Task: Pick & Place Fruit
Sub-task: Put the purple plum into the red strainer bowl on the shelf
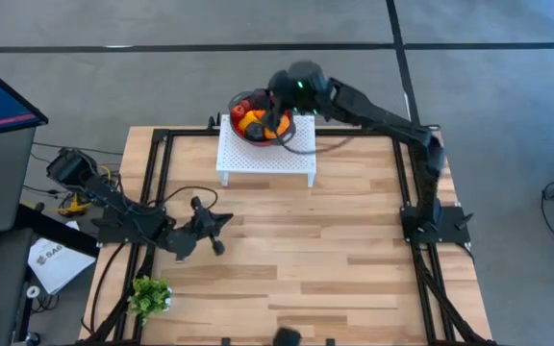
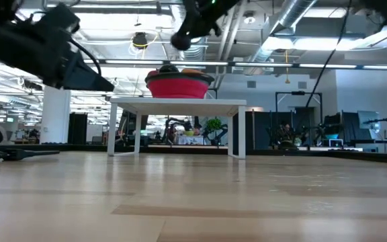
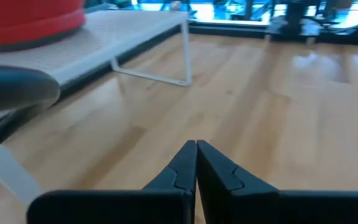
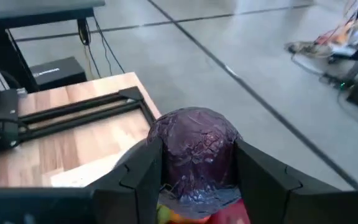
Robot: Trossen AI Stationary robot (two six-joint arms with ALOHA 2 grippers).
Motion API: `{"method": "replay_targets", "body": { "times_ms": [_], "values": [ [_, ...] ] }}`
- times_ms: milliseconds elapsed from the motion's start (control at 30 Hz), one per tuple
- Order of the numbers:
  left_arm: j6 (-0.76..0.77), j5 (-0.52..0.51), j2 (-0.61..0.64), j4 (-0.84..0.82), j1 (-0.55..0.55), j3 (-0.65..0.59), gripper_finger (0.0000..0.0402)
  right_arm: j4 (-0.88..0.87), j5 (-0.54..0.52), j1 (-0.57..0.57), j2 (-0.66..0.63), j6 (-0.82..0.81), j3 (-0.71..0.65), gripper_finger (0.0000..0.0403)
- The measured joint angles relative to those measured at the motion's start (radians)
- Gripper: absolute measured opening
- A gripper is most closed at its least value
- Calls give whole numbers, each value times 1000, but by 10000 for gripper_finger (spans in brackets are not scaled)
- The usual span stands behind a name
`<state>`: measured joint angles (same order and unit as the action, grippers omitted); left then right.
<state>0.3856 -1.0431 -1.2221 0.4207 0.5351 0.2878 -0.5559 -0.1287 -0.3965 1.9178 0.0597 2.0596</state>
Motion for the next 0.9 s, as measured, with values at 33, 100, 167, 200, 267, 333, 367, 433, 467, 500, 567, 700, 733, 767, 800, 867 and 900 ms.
{"method": "replay_targets", "body": {
  "times_ms": [33, 100, 167, 200, 267, 333, 367, 433, 467, 500, 567, 700, 733, 767, 800, 867, 900],
  "values": [
    [-9, 0, 0, 3, -17, 0, 3, -24, 25, -21, 36, 0, 51, 173],
    [-14, 0, 0, 6, -47, 0, 3, -73, 83, -57, 100, -6, 141, 173],
    [-15, 0, 0, 6, -73, 0, 3, -110, 123, -82, 163, -8, 225, 173],
    [-15, 0, 0, 6, -82, 0, 3, -132, 131, -91, 191, -8, 260, 173],
    [-15, 8, 0, 7, -97, 0, 3, -160, 135, -102, 234, -8, 297, 174],
    [-15, 27, 0, 8, -110, 0, 3, -145, 145, -107, 240, -8, 270, 176],
    [-15, 33, 0, 8, -114, 0, 3, -160, 152, -112, 247, -8, 269, 178],
    [-15, 48, 0, 8, -121, 0, 3, -157, 158, -114, 260, -8, 272, 183],
    [-15, 52, 0, 8, -122, 0, 3, -172, 158, -114, 262, -8, 272, 185],
    [-15, 58, 0, 8, -123, 0, 3, -186, 158, -115, 263, -8, 271, 188],
    [-15, 64, 0, 8, -122, 0, 3, -193, 157, -115, 265, -8, 271, 192],
    [-13, 64, 0, 8, -121, 0, 3, -192, 155, -103, 264, -8, 271, 201],
    [-13, 64, 0, 8, -121, 0, 3, -193, 156, -100, 264, -8, 271, 203],
    [-12, 64, 0, 9, -121, 0, 3, -194, 156, -96, 264, -8, 271, 205],
    [-12, 64, 0, 9, -121, 0, 3, -195, 156, -93, 264, -8, 271, 207],
    [-9, 65, 0, 9, -121, 0, 3, -198, 156, -86, 264, -8, 271, 210],
    [-7, 71, 0, 9, -121, 0, 3, -199, 156, -83, 264, -7, 271, 212]
  ]
}}
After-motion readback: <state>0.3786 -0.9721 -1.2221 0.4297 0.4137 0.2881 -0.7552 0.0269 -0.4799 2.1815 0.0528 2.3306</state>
